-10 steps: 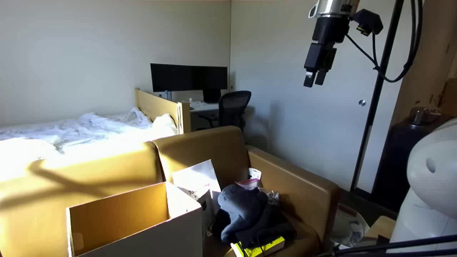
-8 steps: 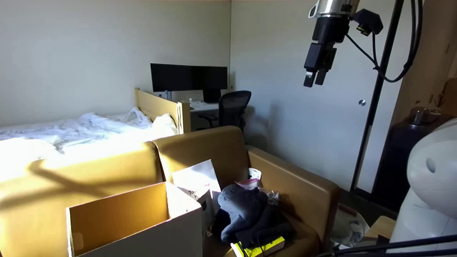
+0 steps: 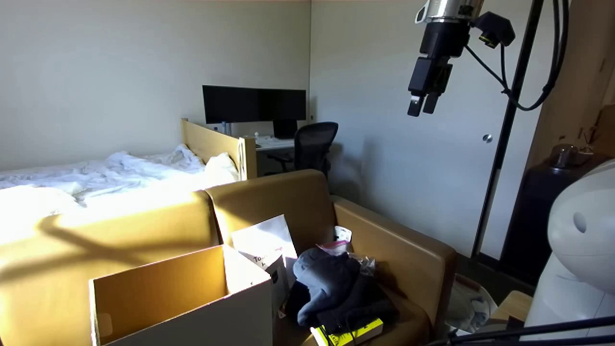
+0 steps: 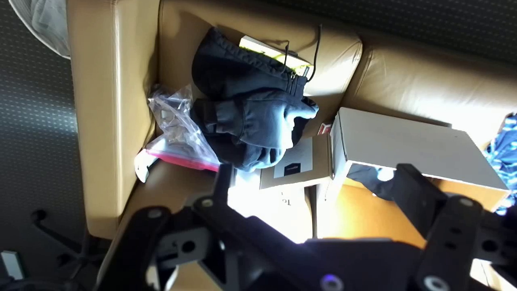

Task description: Put a book and hoodie from the couch into the box

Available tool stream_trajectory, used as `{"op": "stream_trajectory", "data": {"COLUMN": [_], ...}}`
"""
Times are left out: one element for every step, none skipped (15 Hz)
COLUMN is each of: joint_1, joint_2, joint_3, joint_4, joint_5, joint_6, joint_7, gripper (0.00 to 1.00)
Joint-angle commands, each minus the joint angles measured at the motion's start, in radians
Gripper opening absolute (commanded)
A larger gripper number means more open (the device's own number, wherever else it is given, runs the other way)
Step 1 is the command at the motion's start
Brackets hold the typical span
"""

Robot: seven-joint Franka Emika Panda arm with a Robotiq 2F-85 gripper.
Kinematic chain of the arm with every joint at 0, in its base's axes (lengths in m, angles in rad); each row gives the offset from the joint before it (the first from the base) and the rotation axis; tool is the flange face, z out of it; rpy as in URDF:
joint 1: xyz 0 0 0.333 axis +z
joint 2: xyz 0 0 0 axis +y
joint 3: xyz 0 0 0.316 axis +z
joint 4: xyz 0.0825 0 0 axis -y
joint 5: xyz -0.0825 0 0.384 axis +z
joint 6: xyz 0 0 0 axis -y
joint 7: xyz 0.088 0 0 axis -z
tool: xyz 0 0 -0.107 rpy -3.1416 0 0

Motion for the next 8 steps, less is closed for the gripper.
{"op": "stream_trajectory", "data": {"joint_1": [0.017,0.023,0.03,0.048,0.058,0.051,0.056,0.052], "joint_2": [0.003,0.033,0.052,0.09,0.133,0.189,0.244,0.311], "joint_3": [-0.005,0.006,0.017,0.041,0.066,0.107,0.129,0.147], "joint_4": [0.013,0.026,0.025,0.028,0.037,0.046,0.057,0.082], "joint_5": [0.05,0.057,0.059,0.062,0.061,0.049,0.044,0.047], "joint_6": [0.119,0.186,0.261,0.36,0.436,0.53,0.581,0.599], "joint_7": [0.042,0.057,0.062,0.077,0.096,0.152,0.177,0.21], "gripper": [1.0,1.0,1.0,1.0,1.0,1.0,1.0,1.0]}}
